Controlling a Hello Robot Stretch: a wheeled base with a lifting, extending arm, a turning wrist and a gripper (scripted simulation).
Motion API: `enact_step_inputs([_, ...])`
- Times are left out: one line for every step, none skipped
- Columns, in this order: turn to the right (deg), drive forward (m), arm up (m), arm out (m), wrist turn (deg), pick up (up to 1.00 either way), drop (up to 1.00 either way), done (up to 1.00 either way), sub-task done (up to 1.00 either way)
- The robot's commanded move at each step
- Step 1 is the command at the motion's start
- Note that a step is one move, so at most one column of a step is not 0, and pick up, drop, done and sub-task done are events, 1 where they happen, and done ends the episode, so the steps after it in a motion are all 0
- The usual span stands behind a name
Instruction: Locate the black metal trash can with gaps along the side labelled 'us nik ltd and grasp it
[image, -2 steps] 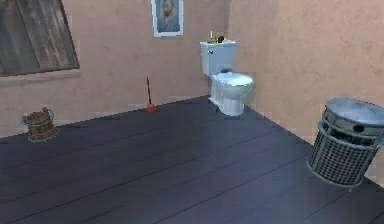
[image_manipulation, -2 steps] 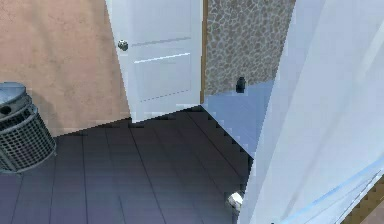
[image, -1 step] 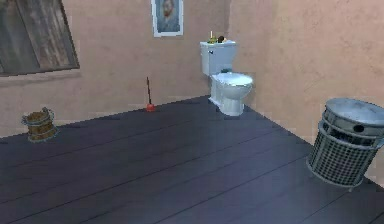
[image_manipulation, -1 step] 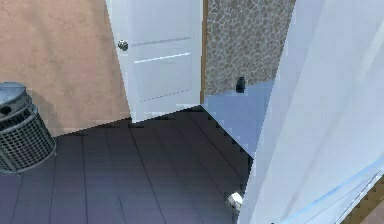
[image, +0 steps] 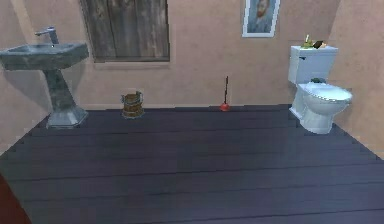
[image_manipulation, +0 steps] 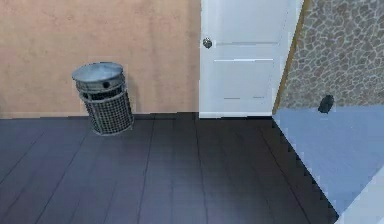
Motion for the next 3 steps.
enact_step_inputs([-3.0,0.0,0.0,0.0,0.0,0.0,0.0,0.0,0.0])
enact_step_inputs([0.0,0.2,0.0,0.0,0.0,0.0,0.0,0.0,0.0])
enact_step_inputs([45.0,0.0,0.0,0.0,0.0,0.0,0.0,0.0,0.0])
